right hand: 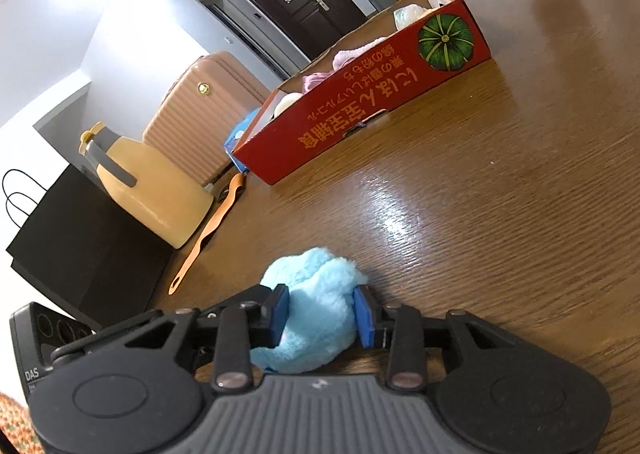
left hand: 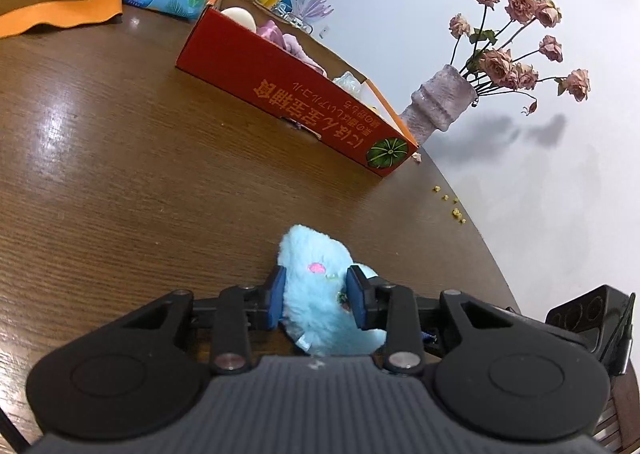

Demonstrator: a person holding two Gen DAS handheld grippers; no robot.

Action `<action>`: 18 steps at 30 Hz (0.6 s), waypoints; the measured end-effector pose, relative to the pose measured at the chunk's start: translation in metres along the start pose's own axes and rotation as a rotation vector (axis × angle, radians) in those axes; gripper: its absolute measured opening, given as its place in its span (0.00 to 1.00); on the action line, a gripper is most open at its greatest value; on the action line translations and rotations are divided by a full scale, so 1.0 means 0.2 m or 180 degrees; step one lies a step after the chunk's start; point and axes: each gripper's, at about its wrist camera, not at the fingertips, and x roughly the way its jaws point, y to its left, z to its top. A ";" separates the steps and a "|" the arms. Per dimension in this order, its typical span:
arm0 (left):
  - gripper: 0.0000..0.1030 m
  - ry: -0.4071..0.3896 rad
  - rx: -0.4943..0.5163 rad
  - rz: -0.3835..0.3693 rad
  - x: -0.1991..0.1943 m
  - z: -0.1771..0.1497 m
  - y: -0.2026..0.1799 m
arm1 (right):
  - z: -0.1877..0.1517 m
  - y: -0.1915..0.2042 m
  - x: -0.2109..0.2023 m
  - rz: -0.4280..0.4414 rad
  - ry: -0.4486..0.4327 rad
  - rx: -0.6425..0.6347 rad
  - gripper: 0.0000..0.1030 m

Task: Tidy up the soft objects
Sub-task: 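Carry the light-blue plush toy with both grippers into the box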

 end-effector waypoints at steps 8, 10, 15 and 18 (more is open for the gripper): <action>0.31 -0.0311 0.0225 -0.0207 -0.02 0.26 -0.14 | 0.26 0.15 -0.05 0.0096 -0.0362 -0.0370 0.28; 0.31 -0.0461 0.0346 -0.0231 0.01 0.42 -0.18 | 0.44 0.20 -0.01 0.0149 -0.0462 -0.0496 0.28; 0.31 -0.0635 0.0447 -0.0063 0.25 0.86 -0.20 | 0.89 0.28 0.27 0.0036 -0.0533 -0.0747 0.28; 0.31 -0.0487 0.0350 0.0185 0.47 1.04 -0.12 | 1.09 0.24 0.54 -0.0129 -0.0329 -0.0674 0.28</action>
